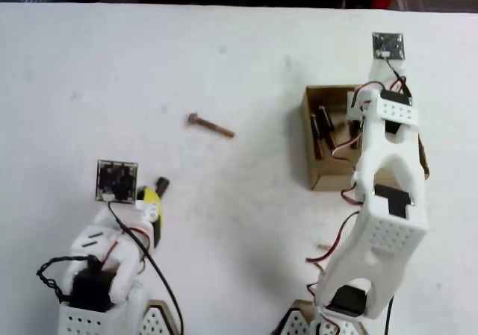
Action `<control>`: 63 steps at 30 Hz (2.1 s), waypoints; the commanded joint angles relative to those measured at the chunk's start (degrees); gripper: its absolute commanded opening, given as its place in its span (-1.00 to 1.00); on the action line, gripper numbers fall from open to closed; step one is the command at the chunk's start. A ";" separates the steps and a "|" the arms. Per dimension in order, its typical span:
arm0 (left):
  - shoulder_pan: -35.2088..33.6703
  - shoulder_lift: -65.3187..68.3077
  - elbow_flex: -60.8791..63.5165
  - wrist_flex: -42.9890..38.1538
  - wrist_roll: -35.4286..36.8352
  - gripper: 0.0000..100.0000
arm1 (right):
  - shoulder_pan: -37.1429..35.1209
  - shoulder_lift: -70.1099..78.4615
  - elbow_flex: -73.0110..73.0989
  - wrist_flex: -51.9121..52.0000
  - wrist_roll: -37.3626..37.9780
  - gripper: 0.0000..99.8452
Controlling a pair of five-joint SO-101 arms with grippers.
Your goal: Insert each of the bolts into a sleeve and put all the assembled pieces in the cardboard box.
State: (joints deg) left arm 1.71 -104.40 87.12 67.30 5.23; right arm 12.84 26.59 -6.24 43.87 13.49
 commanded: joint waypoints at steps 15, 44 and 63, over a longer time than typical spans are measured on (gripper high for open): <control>-3.56 -0.40 -5.10 0.35 0.00 -0.96 | -14.37 -28.70 -2.46 16.84 0.18 -0.58; -12.62 -0.40 -5.89 4.48 -0.53 -0.95 | -52.88 -53.23 4.75 46.20 0.09 -0.58; -20.88 -0.40 -5.89 4.48 -0.53 -0.95 | -57.45 -53.23 44.22 4.79 -3.60 -0.58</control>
State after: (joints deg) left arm -17.89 -104.40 84.40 71.52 5.23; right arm -43.08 -25.36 36.75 52.92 13.14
